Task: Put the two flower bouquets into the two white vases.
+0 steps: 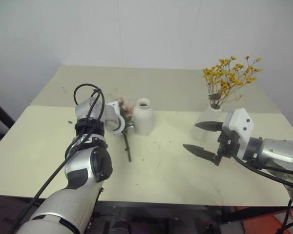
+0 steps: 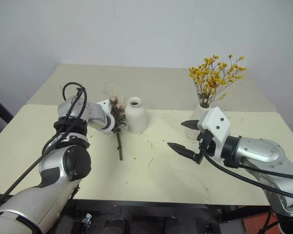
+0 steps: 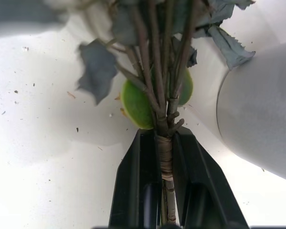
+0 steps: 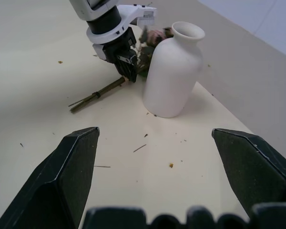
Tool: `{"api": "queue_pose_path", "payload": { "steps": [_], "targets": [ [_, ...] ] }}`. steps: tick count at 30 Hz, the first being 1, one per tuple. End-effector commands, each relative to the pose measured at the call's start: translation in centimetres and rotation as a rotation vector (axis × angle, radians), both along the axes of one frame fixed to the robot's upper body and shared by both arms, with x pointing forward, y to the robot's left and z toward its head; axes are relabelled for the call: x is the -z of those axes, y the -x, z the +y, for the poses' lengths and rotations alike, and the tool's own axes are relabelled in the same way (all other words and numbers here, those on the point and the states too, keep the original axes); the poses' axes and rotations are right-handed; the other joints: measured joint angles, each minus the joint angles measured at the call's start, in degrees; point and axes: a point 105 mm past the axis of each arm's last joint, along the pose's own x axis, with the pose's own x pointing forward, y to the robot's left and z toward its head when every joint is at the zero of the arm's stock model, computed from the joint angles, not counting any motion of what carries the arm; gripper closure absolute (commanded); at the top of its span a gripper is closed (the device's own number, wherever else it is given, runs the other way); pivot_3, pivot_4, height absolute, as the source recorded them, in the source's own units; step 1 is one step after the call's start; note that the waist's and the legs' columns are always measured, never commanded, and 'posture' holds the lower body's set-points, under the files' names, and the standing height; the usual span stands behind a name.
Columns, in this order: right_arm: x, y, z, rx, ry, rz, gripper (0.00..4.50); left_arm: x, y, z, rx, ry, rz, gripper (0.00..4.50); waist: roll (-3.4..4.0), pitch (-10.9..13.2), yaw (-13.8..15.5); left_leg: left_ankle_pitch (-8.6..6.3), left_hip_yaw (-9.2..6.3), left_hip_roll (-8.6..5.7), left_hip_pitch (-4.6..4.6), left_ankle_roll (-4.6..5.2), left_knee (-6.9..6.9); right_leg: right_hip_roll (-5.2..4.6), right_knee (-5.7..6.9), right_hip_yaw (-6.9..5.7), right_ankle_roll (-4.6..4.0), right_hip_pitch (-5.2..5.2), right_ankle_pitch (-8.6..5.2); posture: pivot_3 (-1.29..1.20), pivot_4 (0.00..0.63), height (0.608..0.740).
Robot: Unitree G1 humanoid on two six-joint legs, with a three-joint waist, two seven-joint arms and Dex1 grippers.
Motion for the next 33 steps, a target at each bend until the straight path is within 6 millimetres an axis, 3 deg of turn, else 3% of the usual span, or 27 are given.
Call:
{"api": "queue_pose_path", "payload": {
  "steps": [1,4,8,11,14,17,21,24,27,31,33],
  "targets": [
    [-0.8,0.3,0.2,0.0,0.005,-0.049,0.0,-1.1,-0.8,1.2,-0.085,-0.028,-0.061,4.4,0.0,0.0,-0.01,0.0,0.0,0.0,0.0,0.0,0.0,0.0,0.0,0.0,0.0,0.0,0.0,0.0,0.15,0.74],
    [-0.8,0.4,0.2,0.003,0.003,-0.05,0.0,-2.1,-1.9,3.2,-0.231,-0.061,-0.179,4.4,0.0,0.0,-0.23,0.0,0.0,0.01,-0.01,0.0,0.0,0.0,-0.01,0.0,0.0,-0.02,0.01,0.0,0.15,0.74],
    [-0.8,0.3,0.1,0.008,0.003,-0.053,0.0,-5.2,-2.4,5.0,-0.324,-0.092,-0.355,4.4,-0.01,0.0,-0.28,0.0,0.01,0.02,-0.04,0.0,-0.01,0.01,0.01,0.01,-0.2,-0.07,0.13,0.0,0.15,0.74],
    [-0.9,0.3,0.1,0.011,0.003,-0.061,0.0,-10.9,-2.5,6.3,-0.372,-0.054,-0.681,4.4,-0.01,0.01,-0.1,0.0,0.01,0.01,-0.1,-0.01,0.0,0.0,0.0,0.01,-0.22,-0.09,0.16,0.0,0.15,0.74],
    [-1.1,0.2,0.2,0.013,-0.01,-0.068,0.0,-14.2,-1.9,7.4,-0.408,0.0,-0.918,4.4,-0.01,0.0,0.02,0.01,0.01,0.01,-0.15,-0.03,0.0,0.0,-0.05,0.01,-0.43,-0.1,0.3,0.0,0.15,0.74],
    [-1.3,-0.1,0.2,0.035,-0.049,-0.074,0.0,-19.1,-0.6,7.7,-0.305,0.108,-1.228,4.4,0.0,0.0,-0.1,0.01,0.02,0.01,-0.09,-0.03,0.0,0.0,-0.05,0.01,-0.44,-0.06,0.3,0.0,0.15,0.74],
    [-0.8,-0.3,0.4,0.056,-0.065,-0.079,0.0,-21.2,-0.8,6.3,-0.125,0.138,-1.349,4.4,0.0,0.0,-0.07,0.03,0.02,0.03,-0.06,-0.04,0.01,0.03,-0.04,0.01,-0.41,-0.03,0.28,0.0,0.15,0.74],
    [-0.6,-0.3,0.6,0.069,-0.08,-0.095,0.0,-22.9,-0.9,5.8,-0.093,0.279,-1.451,4.4,-0.01,0.0,0.28,0.03,0.01,0.02,-0.1,-0.03,0.05,0.01,-0.06,-0.01,-0.27,-0.01,0.2,0.0,0.15,0.74],
    [-0.7,-0.4,0.7,0.101,-0.109,-0.115,0.0,-24.5,-0.3,4.2,0.047,0.471,-1.585,4.4,-0.01,0.0,0.16,0.03,0.01,0.02,-0.18,-0.02,0.09,0.0,-0.13,-0.02,-0.35,-0.03,0.26,0.0,0.15,0.74],
    [-0.6,-0.3,1.0,0.123,-0.115,-0.125,0.0,-24.7,-0.1,2.8,0.204,0.591,-1.637,4.4,-0.01,0.0,-0.11,0.02,0.01,0.02,-0.17,0.0,0.08,0.01,-0.1,-0.02,-0.42,-0.05,0.3,0.0,0.15,0.74],
    [-0.4,0.0,1.0,0.137,-0.117,-0.127,0.0,-23.9,-0.6,1.4,0.293,0.528,-1.613,4.4,-0.01,0.0,-0.21,0.02,0.01,0.03,-0.15,0.0,0.09,0.03,-0.07,-0.01,-0.41,-0.04,0.3,0.0,0.15,0.74]
  ]
}}
